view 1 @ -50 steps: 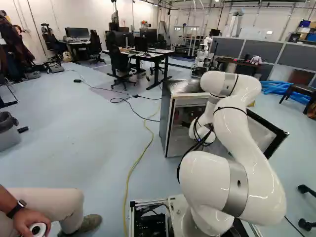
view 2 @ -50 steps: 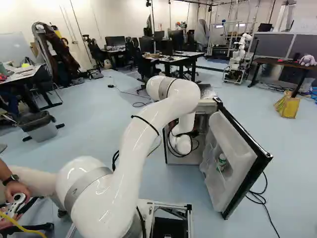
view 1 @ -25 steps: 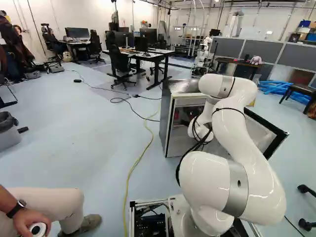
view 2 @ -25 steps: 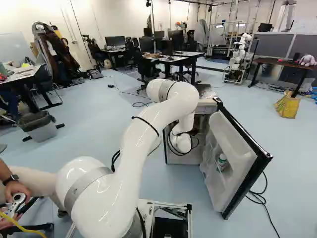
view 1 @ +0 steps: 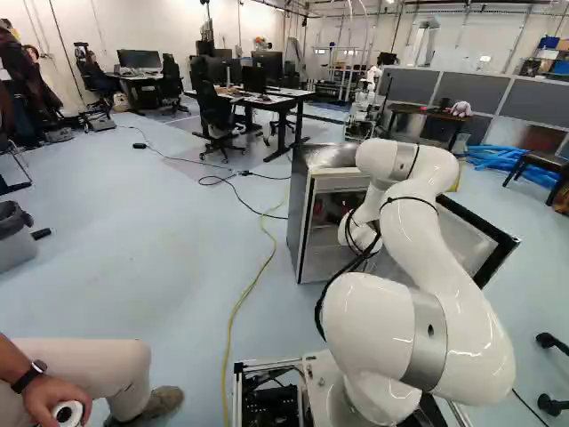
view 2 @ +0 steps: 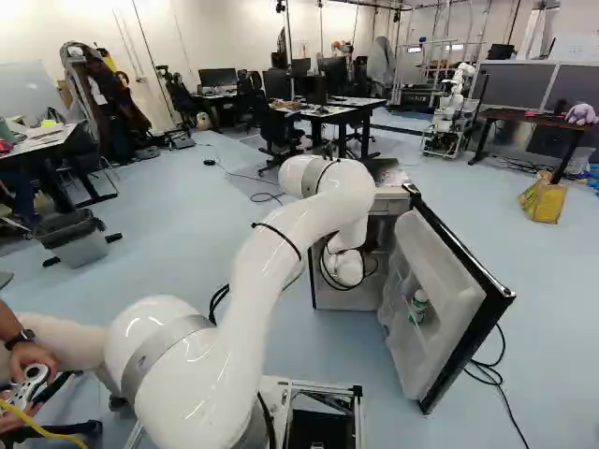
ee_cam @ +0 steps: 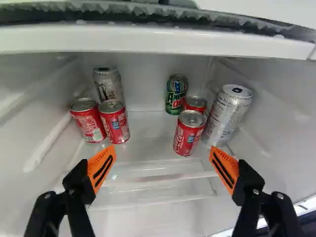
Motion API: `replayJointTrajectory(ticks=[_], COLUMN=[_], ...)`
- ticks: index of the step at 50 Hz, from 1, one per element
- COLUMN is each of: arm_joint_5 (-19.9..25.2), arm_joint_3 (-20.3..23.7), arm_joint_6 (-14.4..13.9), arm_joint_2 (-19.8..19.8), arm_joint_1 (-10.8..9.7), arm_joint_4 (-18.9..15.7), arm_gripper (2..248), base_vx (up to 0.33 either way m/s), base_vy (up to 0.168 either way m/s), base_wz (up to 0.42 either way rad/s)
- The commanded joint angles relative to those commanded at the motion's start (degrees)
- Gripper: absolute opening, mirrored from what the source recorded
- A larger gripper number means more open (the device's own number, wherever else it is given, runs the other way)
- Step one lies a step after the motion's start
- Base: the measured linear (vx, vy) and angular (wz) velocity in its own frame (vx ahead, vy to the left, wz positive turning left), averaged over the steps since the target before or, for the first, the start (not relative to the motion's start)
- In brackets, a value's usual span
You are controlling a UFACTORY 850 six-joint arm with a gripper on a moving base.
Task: Grab a drink from the fridge
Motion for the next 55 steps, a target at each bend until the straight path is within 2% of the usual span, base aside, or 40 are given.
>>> replayJointTrajectory(ticks=[27, 55], arm_joint_5=[-0.7, -2.6], arm_joint_3=[-5.4, -8.9], arm_joint_6=[0.0, 0.0], arm_joint_2=[-3.0, -4.9], arm_joint_1=[0.3, 1.1], arm_joint_4=[1.9, 5.0], arm_gripper=[247, 247], base_vx=[0.000, 0.000], base_vy=[0.000, 0.000], base_wz=[0.000, 0.000])
